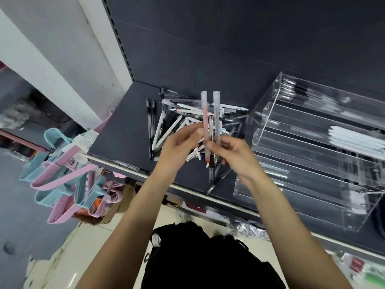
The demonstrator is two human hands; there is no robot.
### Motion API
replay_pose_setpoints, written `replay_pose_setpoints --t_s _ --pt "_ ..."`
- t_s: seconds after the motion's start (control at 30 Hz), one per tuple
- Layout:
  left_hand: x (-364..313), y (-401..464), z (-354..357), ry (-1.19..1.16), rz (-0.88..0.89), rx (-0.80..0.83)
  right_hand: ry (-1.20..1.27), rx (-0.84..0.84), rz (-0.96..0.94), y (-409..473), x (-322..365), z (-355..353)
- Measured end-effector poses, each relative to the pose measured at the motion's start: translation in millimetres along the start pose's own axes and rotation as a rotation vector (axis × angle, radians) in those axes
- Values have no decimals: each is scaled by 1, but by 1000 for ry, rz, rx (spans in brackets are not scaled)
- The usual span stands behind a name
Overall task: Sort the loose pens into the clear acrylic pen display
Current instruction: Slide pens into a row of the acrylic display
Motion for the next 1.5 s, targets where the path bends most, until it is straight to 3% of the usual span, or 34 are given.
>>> replay_pose_setpoints --t_s 0.33,0.47,0.6,0.9,0.97,1.07,1.17,1.3,1.5 --pt "-11 6 32 -165 -46 78 -209 223 0 -14 13 -17" --pt "-8 -1 39 -183 -29 -49 -223 252 16 -20 16 -25" --pt "1 -3 37 -345 -35 -312 -203 306 86 -27 8 -36" --pt "8 -8 12 -538 98 -586 120 -42 15 -41 -8 -63" --pt "9 -9 -1 -485 96 -629 190 -123 -39 -44 -6 -74" --pt "8 -14 2 -168 30 -475 236 -158 -110 -42 7 -88" --pt "4 -22 27 23 22 -227 78 -65 -133 -30 27 -86" --pt "4 -27 61 -4 -12 -7 -237 40 -149 -7 47 -72" --pt "2 -30 81 -219 -36 54 -608 184 -209 12 60 -65"
Point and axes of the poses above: each hand's wrist, its own y-axis towards the middle knuckle, its own z-axis out of the palm, x = y × z, the point moved 2 cm from there along y, towards the middle knuckle, and after that the axes turned 2 degrees about y, right-handed, at the moved point
